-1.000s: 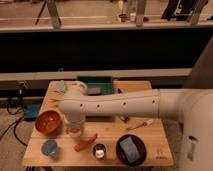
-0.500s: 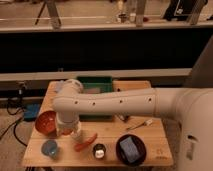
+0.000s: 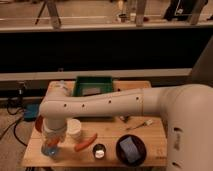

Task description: Place apple in plastic cup

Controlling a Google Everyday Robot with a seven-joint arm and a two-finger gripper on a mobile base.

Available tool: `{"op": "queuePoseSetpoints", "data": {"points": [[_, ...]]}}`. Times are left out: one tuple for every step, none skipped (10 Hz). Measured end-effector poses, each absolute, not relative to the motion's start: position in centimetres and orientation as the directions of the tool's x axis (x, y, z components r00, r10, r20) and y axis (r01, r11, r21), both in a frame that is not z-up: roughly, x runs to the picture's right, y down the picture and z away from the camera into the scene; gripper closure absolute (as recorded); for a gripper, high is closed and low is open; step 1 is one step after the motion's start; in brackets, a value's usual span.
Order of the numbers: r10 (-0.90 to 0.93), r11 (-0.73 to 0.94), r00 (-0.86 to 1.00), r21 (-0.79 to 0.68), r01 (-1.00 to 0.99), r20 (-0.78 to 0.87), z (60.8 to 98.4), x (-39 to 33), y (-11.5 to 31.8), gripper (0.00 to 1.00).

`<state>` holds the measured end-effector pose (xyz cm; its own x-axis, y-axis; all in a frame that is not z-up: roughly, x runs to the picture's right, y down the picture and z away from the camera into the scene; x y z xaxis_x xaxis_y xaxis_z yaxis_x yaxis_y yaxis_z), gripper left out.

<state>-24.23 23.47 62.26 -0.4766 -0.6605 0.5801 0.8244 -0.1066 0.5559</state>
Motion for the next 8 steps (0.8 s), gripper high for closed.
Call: {"op": "queuePoseSetpoints", "data": {"points": [[-0.652, -0.108, -0.492, 0.571, 0.814, 0.578, 62.1, -24.5, 23.8, 0.97], [-0.642, -0.111, -0.510, 0.589, 0.801, 0.573, 62.1, -25.0, 24.3, 0.86], [-0.636, -0.117, -0.525, 0.602, 0.789, 0.565, 62.0, -25.4, 24.6, 0.77], [-0.634, -0.121, -0.535, 0.611, 0.782, 0.558, 62.0, -25.7, 24.9, 0.69], [-0.635, -0.125, -0.543, 0.620, 0.774, 0.549, 62.0, -26.0, 25.0, 0.57], [-0.637, -0.128, -0.546, 0.623, 0.772, 0.545, 62.1, -26.1, 25.0, 0.49], [-0.638, -0.135, -0.551, 0.627, 0.767, 0.537, 62.1, -26.3, 25.1, 0.37], [-0.641, -0.143, -0.555, 0.628, 0.765, 0.530, 62.1, -26.5, 25.1, 0.27]]}}
